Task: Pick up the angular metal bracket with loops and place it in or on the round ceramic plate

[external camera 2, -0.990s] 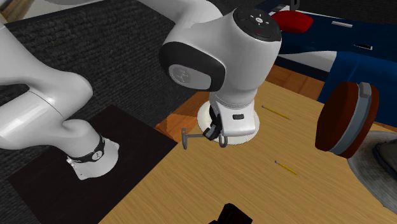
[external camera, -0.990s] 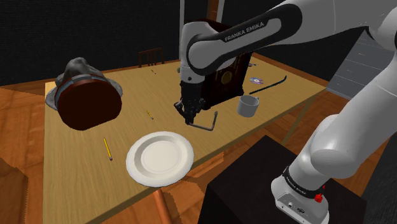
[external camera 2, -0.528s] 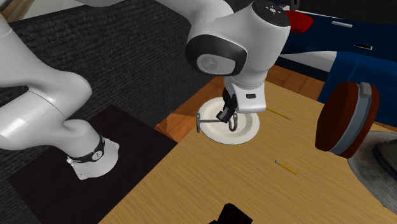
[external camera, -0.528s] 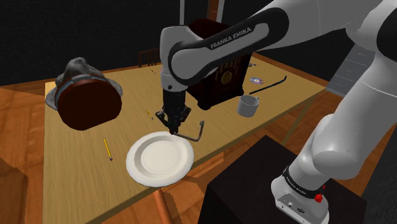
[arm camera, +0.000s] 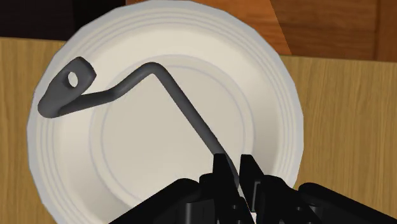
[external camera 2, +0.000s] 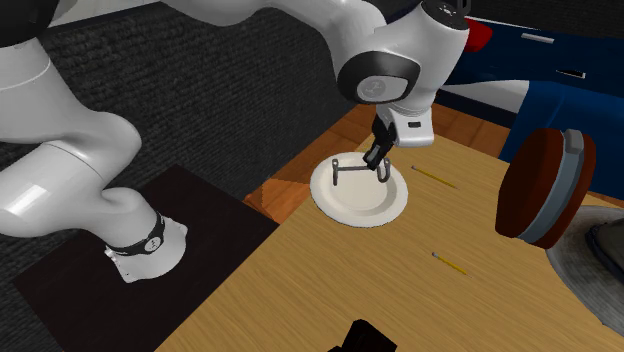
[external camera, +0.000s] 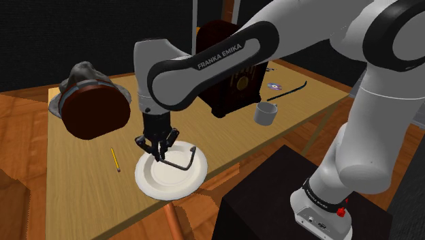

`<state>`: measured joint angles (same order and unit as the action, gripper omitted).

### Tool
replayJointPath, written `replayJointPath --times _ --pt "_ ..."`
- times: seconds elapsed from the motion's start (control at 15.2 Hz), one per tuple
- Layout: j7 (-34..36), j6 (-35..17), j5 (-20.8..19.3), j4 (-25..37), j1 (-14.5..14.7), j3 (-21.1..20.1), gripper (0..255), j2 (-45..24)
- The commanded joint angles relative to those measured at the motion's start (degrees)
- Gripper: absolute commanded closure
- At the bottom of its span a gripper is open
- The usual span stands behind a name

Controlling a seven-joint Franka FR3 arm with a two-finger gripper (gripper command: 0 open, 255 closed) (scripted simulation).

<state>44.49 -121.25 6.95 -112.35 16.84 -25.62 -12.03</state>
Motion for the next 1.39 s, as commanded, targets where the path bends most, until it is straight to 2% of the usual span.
replayJointPath --times 0.0,0.4,0.92,0.99,1.32 --pt "0.81 -1.25 -0.43 -0.14 0.56 -0.14 255 -1.04" --pt "0.84 -5.26 -1.29 -1.91 0.94 0.16 255 -3.44" --pt "0.84 -5.26 -1.29 -1.91 0.94 0.16 255 -3.44" --pt "0.84 -5.25 -1.29 -1.90 0.95 0.16 0 -3.45" --pt "0.84 -5.25 -1.30 -1.89 0.95 0.16 0 -3.45"
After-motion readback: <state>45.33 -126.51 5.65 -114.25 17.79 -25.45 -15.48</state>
